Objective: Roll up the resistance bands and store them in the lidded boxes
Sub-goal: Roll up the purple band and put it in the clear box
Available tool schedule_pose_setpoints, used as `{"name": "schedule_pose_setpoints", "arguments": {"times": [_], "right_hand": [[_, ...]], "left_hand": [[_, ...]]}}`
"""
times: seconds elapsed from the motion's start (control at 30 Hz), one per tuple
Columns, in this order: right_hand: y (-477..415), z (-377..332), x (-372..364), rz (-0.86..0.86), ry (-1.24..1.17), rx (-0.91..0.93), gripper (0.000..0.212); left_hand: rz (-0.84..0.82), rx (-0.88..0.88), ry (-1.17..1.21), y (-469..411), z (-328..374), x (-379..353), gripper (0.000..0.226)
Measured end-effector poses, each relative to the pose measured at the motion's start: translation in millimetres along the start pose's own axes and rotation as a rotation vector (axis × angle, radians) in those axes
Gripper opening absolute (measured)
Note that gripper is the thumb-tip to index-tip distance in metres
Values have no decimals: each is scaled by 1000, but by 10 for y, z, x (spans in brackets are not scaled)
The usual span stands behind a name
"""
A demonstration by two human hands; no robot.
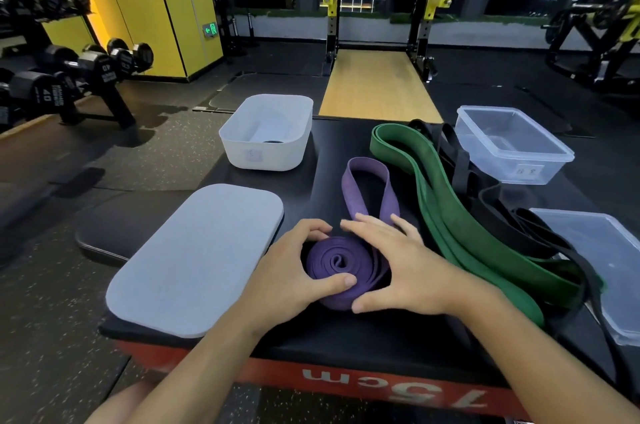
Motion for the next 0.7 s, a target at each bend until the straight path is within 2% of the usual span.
{"name": "schedule_pose_setpoints", "arguments": {"times": [0.13,0.33,0.5,0.57,0.7], "right_hand": [[-65,73,-44,-114,-21,-21,112],[-100,25,-27,-102,39,-31,108],[-82,-46,32,-24,86,-10,92],[-59,-72,61,41,140,-5,89],[13,-96,86,166,195,2,88]], "left_hand": [[3,10,10,-4,-16,4,71],[-14,-11,1,7,6,-29,63],[-7,-42,-33,11,25,-37,62],[10,-43,-23,15,17,-26,66],[19,-69,-27,12,45,-23,62]]}}
Point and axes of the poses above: each hand's wrist, its own y-axis away from the middle knuckle, its own x-axis out of the back of the hand, z = x × y, the point moved 9 cm from there along -y, towards the middle knuckle
